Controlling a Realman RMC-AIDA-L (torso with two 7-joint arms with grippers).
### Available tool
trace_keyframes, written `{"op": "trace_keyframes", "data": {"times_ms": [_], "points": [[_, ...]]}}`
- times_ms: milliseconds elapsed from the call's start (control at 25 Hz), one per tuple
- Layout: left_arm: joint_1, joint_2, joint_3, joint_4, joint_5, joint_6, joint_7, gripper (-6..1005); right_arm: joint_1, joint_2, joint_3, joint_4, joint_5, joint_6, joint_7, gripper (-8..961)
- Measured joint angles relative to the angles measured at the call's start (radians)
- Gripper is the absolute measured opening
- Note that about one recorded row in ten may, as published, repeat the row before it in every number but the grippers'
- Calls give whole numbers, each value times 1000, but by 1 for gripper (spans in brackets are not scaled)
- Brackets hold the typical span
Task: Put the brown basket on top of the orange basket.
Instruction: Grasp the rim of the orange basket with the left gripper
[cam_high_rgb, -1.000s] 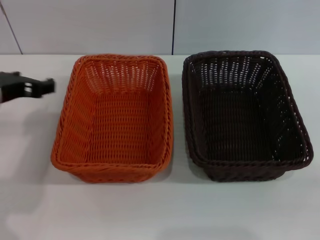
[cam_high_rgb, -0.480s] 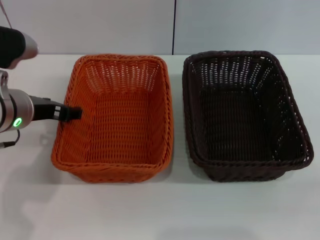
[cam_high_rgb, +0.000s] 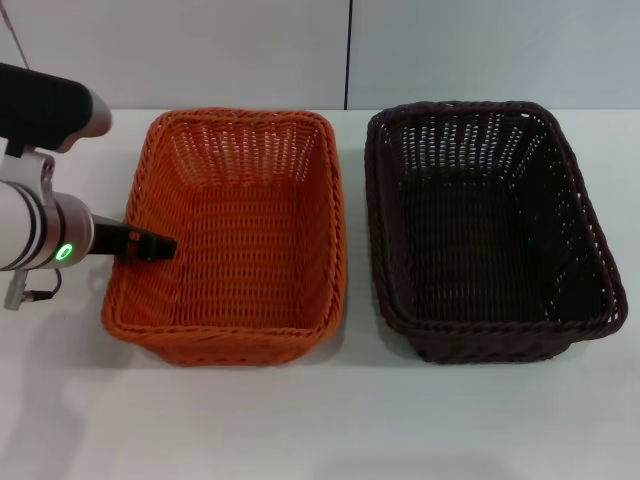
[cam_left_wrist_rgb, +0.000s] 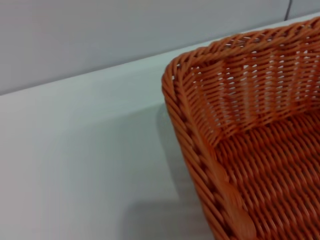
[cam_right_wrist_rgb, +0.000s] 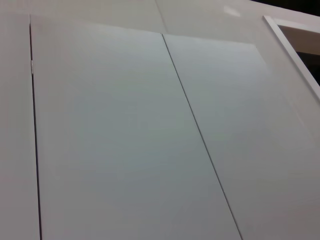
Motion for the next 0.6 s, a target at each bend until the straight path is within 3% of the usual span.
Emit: {"op": "trace_keyframes", "data": {"times_ms": [360,600], "points": [[-34,1,4,16,20,-32,23,605,-3,0,3,2,1,0,0,833],[-43,1,0,16,21,-53,39,412,-5,0,6,2,1,-6,0,833]]}}
